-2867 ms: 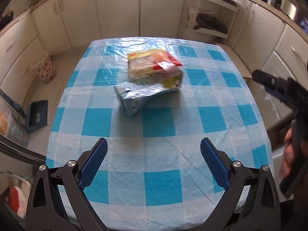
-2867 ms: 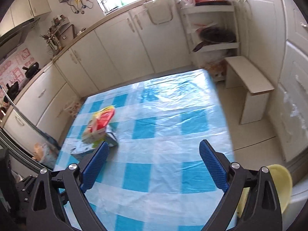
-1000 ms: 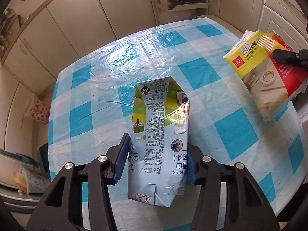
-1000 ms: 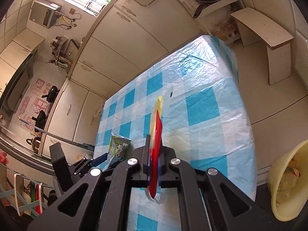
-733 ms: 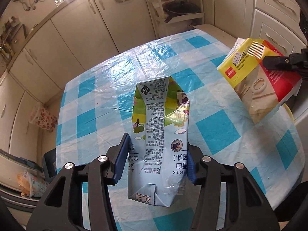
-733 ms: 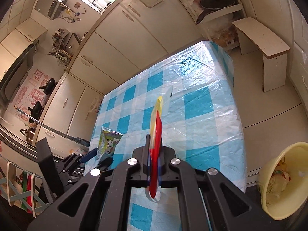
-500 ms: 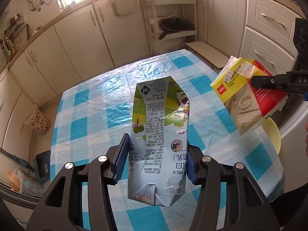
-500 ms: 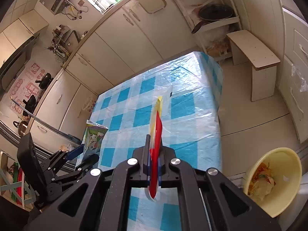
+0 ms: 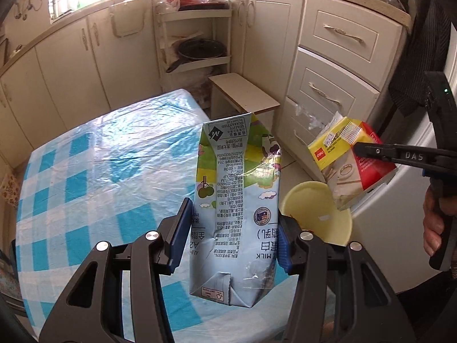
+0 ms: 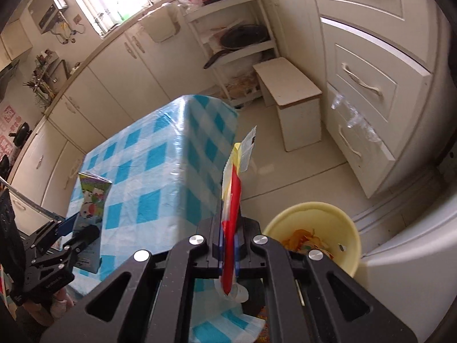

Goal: Collect trash

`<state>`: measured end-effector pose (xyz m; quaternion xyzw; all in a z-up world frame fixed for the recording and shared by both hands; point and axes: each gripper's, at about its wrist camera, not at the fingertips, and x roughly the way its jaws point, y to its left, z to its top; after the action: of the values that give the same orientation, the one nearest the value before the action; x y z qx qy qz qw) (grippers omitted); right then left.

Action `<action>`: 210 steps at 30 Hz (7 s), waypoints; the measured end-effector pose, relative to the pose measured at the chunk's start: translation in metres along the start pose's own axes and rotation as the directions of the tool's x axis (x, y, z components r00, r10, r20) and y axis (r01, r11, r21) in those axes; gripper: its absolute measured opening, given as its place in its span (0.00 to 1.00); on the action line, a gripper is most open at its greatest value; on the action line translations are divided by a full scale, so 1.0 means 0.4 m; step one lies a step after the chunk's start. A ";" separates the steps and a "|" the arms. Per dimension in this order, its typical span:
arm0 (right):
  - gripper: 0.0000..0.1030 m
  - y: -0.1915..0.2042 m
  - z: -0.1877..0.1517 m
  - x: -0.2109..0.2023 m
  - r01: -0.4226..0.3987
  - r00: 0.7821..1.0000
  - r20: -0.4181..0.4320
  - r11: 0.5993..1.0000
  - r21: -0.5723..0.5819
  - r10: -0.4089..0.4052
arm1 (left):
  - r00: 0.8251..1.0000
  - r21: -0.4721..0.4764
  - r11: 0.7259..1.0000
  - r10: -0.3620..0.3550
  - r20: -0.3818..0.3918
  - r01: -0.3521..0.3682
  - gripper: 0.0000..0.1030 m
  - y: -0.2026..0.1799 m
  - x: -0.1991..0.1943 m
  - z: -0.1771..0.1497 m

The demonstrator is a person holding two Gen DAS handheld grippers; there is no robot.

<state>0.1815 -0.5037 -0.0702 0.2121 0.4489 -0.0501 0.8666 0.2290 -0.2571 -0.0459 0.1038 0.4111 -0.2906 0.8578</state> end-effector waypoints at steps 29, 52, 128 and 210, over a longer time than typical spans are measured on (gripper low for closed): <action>0.56 -0.210 0.027 -0.074 0.097 0.985 0.127 0.979 0.177 -0.120 | 0.948 -0.063 0.988 -0.155 -0.278 0.143 0.66 -0.438 0.400 -0.049; 0.81 0.048 0.052 -0.189 0.039 0.911 0.404 0.991 0.126 -0.087 | 0.987 -0.001 0.987 0.160 -0.011 -0.160 0.83 -0.220 0.032 -0.047; 0.93 0.465 -0.587 -0.563 0.209 0.828 0.547 0.973 -0.097 -0.123 | 0.949 -0.061 0.956 0.294 0.115 -0.289 0.93 -0.047 -0.651 -0.466; 0.93 0.468 -0.588 -0.545 0.206 0.842 0.527 0.972 -0.116 -0.116 | 0.935 -0.053 0.945 0.327 0.137 -0.323 0.93 -0.042 -0.656 -0.463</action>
<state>-0.0738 -0.2598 0.0453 0.0785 0.2188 -0.1401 0.9625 -0.0298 -0.0848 0.0375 0.1365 0.3298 -0.1457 0.9227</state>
